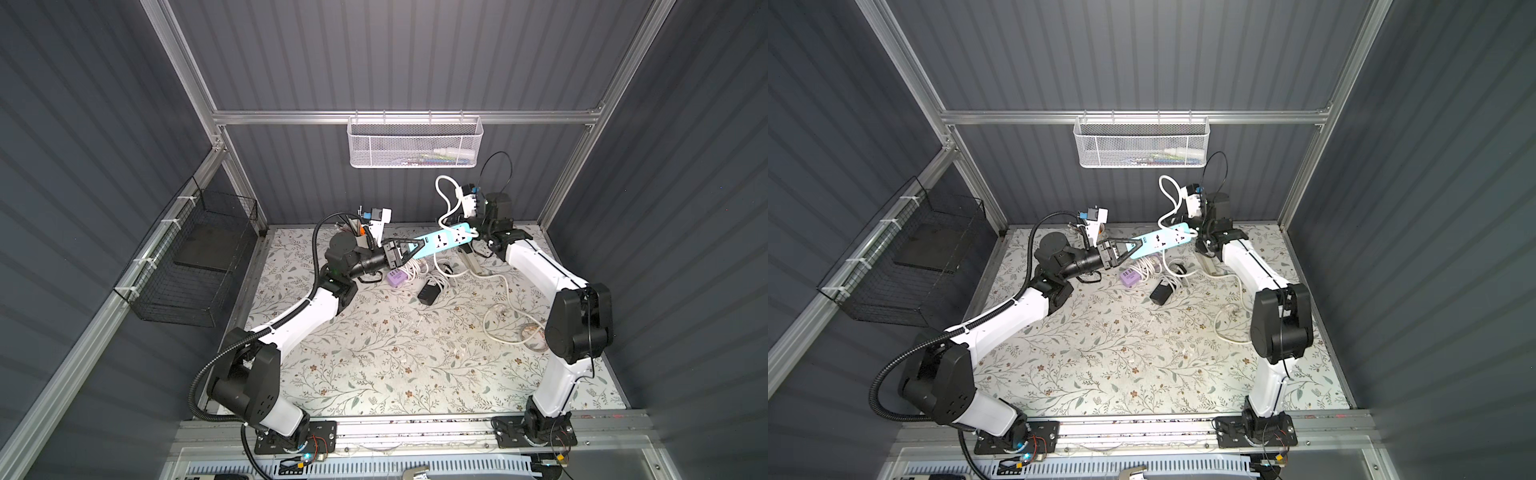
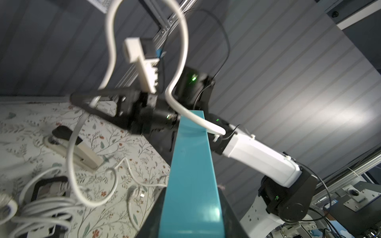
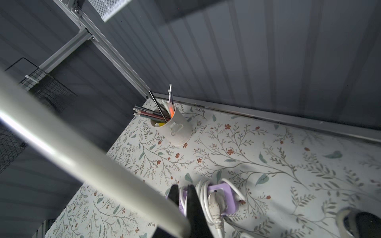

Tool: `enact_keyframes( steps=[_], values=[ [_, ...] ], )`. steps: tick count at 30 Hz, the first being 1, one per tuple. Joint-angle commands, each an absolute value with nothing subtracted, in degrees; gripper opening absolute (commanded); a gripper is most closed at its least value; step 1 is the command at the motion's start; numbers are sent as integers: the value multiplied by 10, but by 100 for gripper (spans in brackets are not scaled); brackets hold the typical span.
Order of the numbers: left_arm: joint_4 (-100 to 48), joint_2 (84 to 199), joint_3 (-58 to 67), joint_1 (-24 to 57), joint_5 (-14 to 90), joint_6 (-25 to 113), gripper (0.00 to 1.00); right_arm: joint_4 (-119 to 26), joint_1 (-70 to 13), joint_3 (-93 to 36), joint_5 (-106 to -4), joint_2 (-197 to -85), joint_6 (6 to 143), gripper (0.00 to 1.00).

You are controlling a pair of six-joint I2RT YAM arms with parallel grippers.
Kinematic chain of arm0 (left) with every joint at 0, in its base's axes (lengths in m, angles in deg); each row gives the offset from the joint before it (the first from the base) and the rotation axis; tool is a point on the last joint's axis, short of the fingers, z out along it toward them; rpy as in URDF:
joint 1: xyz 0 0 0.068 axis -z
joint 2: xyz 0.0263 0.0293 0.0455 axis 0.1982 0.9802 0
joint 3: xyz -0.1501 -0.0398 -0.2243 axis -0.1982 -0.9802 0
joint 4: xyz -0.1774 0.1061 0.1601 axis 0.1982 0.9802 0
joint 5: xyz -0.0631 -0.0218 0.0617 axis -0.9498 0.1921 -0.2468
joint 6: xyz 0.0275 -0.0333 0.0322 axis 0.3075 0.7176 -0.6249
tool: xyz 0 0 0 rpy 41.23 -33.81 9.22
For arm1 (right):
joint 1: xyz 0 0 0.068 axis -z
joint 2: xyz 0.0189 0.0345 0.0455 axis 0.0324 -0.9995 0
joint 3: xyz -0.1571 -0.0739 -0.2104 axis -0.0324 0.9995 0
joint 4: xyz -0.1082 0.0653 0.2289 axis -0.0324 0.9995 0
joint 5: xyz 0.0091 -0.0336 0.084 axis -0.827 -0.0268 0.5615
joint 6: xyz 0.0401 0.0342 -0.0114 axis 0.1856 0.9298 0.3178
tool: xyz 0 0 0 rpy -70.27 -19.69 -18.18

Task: Unwrap the cord wrapped around the power strip
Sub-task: Unwrap the power cord from the power strip.

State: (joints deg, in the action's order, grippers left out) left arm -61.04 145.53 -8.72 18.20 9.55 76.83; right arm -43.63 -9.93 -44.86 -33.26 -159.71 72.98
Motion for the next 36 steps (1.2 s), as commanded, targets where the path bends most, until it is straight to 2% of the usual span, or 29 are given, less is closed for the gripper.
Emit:
enact_keyframes(
  steps=[1,8,20,27,36],
  values=[
    [-617,1419,-109,180,94,757,0,-403,-74,-481,-328,-1558,721,0],
    [-587,1406,-144,143,131,726,0,-391,-10,-413,-330,-1450,721,0],
    [-442,1377,-68,75,240,571,0,-379,100,-195,-373,-1277,773,0],
    [-436,1358,-29,58,303,531,0,-352,115,-142,-389,-1270,794,0],
    [-450,1366,32,52,293,539,0,-354,111,-82,-399,-1315,809,0]
  ],
)
